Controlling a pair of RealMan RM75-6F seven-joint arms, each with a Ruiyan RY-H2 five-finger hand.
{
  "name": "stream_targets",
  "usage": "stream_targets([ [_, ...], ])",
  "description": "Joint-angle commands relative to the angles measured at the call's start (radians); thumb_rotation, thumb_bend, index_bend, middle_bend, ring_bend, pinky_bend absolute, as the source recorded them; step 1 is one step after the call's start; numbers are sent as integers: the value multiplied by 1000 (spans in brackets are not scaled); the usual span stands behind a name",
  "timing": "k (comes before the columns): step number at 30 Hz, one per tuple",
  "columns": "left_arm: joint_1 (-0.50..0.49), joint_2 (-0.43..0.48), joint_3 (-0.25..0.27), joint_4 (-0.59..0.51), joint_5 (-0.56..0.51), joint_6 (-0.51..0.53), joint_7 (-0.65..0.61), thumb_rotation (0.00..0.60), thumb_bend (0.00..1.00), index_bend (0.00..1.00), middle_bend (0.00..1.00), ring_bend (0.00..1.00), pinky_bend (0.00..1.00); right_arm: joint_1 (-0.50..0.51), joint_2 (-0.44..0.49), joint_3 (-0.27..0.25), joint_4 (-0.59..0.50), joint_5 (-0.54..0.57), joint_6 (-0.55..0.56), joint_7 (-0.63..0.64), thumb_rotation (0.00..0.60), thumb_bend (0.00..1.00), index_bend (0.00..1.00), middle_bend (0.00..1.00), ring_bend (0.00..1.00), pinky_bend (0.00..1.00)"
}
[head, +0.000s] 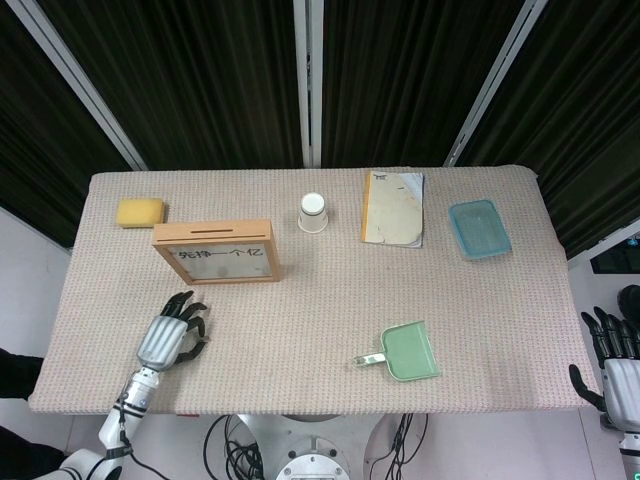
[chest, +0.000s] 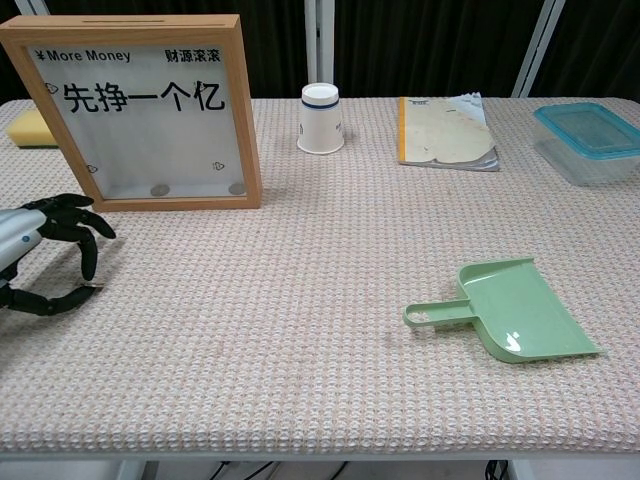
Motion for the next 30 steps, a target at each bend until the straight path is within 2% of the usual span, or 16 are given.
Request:
stream_targets([
  [1,-1,1,0,-1,-2,-3,2,600,360,585,249,51,103,0,-1,0,1,1,-2,1,600,337,0,0,0,0],
  [10,-1,22,7,-39,-6,-14,2,600,443,615,253,51,104,-4,2,-1,5,2,1,10,600,336,0,0,0,0],
  [15,17,75,14,-121,8,35,11,600,457,618,253,51,103,-9,5,-1,5,-1,10,16,600,337,0,0,0,0],
  [19,45,174,18,-248,28,110,44,600,459,619,254,51,104,-9,8,1,5,-1,14,18,600,337,0,0,0,0],
  [26,80,392,-9,-535,61,237,109,600,456,623,255,51,104,-3,6,0,-4,-11,10,9,600,337,0,0,0,0],
  [30,81,486,-49,-646,90,302,144,600,455,623,255,51,105,-3,12,2,-17,-15,19,-2,600,337,0,0,0,0],
])
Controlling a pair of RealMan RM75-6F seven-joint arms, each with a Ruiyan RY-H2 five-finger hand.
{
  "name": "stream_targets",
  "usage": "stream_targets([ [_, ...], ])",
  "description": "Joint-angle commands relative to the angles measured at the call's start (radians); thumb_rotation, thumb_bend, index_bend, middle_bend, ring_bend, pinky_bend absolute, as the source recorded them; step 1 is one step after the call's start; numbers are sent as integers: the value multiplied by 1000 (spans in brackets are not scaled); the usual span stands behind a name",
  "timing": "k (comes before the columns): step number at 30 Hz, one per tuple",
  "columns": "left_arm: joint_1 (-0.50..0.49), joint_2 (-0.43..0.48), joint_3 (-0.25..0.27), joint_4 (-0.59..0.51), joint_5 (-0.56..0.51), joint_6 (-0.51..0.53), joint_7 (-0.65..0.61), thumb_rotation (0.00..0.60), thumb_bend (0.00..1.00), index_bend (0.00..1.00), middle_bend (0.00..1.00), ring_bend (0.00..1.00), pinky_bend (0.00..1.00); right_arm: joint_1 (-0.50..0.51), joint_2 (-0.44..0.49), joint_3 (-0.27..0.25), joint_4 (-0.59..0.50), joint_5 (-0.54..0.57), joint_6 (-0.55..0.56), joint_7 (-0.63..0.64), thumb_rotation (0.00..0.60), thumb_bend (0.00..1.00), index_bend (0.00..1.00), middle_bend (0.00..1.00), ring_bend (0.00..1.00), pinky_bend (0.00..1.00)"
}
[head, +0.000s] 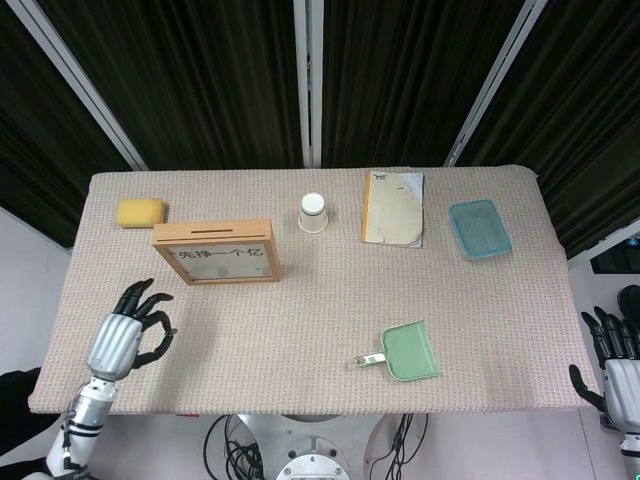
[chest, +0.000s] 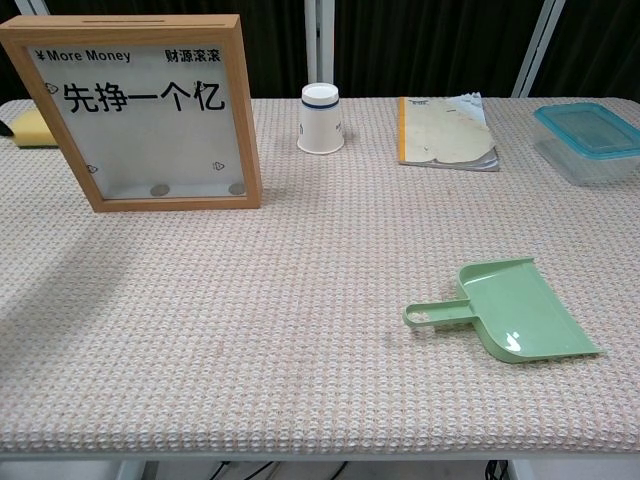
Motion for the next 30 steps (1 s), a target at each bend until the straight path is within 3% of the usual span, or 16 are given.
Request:
stream_targets([
  [1,9,112,-54,-125,34,84,45,600,455,623,255,51,105,-1,5,2,-9,-2,6,-7,600,337,0,0,0,0],
  [7,-56,255,-159,-265,-9,30,87,600,453,621,258,51,105,3,18,-2,-33,-16,7,-25,600,336,0,0,0,0],
  [12,-159,371,-265,-382,-157,-147,51,600,453,621,259,51,105,7,21,-1,-45,-17,3,-38,600,335,0,0,0,0],
  [18,-306,398,-351,-385,-333,-373,99,600,453,621,259,51,105,14,22,1,-56,-15,-6,-51,600,336,0,0,0,0],
  [22,-389,387,-379,-371,-449,-508,104,600,453,620,260,51,103,16,23,1,-58,-12,-11,-50,600,336,0,0,0,0],
  [30,-526,376,-383,-329,-699,-729,168,600,453,612,250,51,96,13,25,-1,-43,-5,-14,-32,600,330,0,0,0,0],
])
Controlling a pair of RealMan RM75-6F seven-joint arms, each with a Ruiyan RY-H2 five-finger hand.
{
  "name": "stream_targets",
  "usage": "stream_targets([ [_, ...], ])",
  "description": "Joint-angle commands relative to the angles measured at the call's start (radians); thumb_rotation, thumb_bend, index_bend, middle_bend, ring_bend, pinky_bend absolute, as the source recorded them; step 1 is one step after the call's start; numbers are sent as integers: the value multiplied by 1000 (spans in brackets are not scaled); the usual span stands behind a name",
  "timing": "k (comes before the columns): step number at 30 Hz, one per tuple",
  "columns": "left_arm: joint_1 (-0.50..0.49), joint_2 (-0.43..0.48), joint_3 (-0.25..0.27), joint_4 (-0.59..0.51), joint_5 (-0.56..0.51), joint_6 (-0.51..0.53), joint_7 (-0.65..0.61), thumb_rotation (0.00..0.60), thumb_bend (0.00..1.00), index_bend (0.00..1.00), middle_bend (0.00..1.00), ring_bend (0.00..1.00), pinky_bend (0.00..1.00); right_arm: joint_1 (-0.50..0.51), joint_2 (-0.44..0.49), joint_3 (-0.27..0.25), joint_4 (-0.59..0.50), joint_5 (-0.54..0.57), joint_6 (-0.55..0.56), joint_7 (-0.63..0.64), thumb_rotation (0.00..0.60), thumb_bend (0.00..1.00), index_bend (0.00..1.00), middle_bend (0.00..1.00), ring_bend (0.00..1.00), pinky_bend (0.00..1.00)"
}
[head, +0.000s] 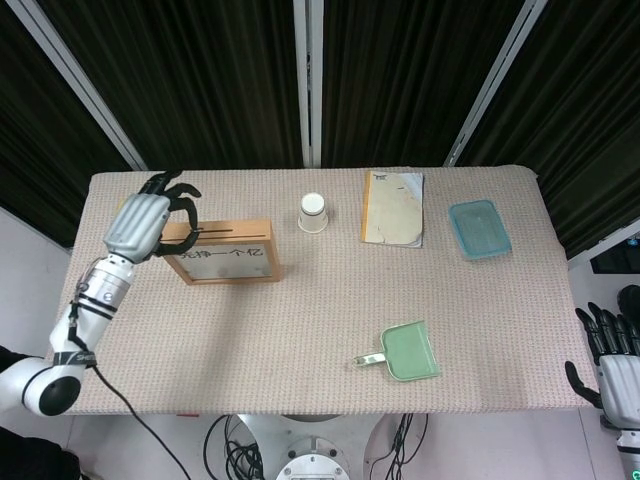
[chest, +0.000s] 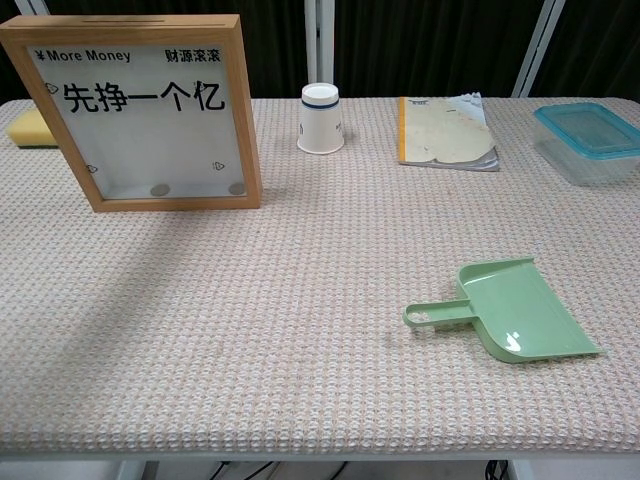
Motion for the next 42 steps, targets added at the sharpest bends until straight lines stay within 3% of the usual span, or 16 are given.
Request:
stream_targets([
  [1,-80,-3,-8,30,-124,-105,37,600,453,612,249,51,95,-2,0,0,5,1,2,6,600,330,0,0,0,0],
  [12,-140,-5,36,75,-274,-175,58,600,453,617,249,51,89,-2,-5,-1,17,2,2,15,600,330,0,0,0,0],
  [33,-151,-19,72,101,-290,-187,0,600,454,613,249,51,86,0,-6,0,10,10,-6,0,600,332,0,0,0,0],
  [42,-153,-16,81,99,-277,-175,-2,600,452,357,233,51,82,-1,-5,2,14,16,-7,6,600,336,0,0,0,0],
])
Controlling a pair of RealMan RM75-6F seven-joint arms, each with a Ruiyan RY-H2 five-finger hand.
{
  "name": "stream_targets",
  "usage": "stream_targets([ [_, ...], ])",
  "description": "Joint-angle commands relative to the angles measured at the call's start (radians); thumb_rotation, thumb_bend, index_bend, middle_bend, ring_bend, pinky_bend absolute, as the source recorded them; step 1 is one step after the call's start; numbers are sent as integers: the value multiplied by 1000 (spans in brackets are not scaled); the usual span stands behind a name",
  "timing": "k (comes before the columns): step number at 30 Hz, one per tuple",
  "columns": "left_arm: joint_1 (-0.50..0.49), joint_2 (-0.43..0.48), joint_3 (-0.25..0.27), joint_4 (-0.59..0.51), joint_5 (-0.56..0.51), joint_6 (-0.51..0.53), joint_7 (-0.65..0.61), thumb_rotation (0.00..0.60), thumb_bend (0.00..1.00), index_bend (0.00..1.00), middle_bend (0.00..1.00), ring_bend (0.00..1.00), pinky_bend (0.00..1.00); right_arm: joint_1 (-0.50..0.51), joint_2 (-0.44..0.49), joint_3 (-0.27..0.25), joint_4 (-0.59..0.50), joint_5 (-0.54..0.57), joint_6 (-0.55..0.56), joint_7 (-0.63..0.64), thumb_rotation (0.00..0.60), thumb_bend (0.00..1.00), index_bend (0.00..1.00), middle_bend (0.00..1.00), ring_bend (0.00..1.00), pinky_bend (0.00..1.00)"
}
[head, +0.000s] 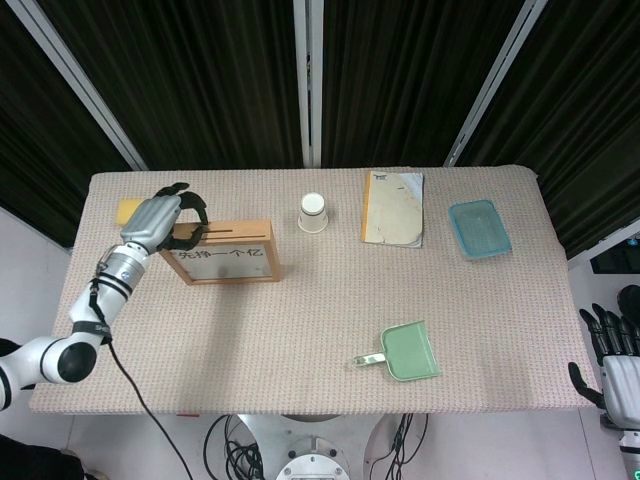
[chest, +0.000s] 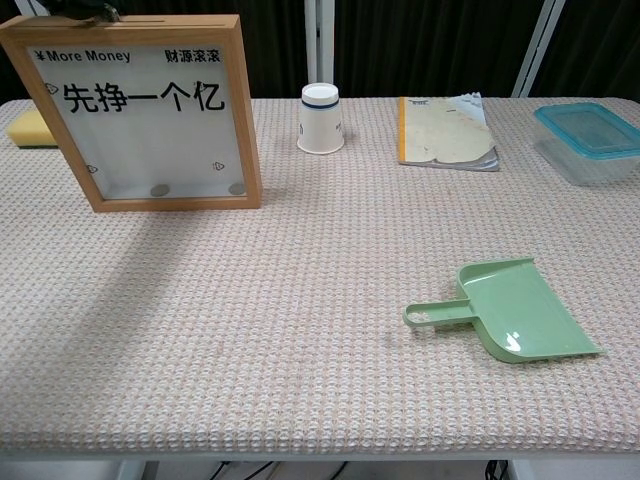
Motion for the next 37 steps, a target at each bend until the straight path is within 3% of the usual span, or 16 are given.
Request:
stream_targets([
  [1,1,1,2,-2,7,2,-3,600,451,346,232,51,81,0,0,0,1,0,-1,0,600,337,0,0,0,0],
  [8,27,20,-14,-52,54,55,-33,600,445,268,229,51,80,0,3,0,-4,-1,2,0,600,337,0,0,0,0],
  [13,144,67,0,-207,276,278,-24,600,391,255,229,51,93,-5,6,0,-4,-1,9,6,600,337,0,0,0,0],
  [16,260,92,75,-272,494,467,41,600,322,255,229,51,95,-8,6,0,0,-1,13,12,600,336,0,0,0,0],
  [19,404,94,172,-269,692,678,132,600,269,241,230,51,94,-10,2,-1,6,-5,20,15,600,336,0,0,0,0],
  [21,510,66,234,-219,809,832,203,600,264,229,230,51,89,-12,-6,0,19,-14,32,20,600,336,0,0,0,0],
  [24,641,5,308,-103,902,986,226,600,262,227,228,51,85,-11,-17,-2,34,-19,35,20,600,336,0,0,0,0],
  [27,733,-54,358,15,892,1041,177,600,260,227,222,51,77,-9,-21,-7,36,-32,35,19,600,336,0,0,0,0],
  [30,781,-98,385,117,857,1025,119,600,261,226,200,51,76,-8,-28,-11,41,-48,45,7,600,336,0,0,0,0],
  [37,789,-142,367,234,800,941,38,600,254,202,163,51,65,-2,-64,-14,61,-66,49,-29,600,336,0,0,0,0],
])
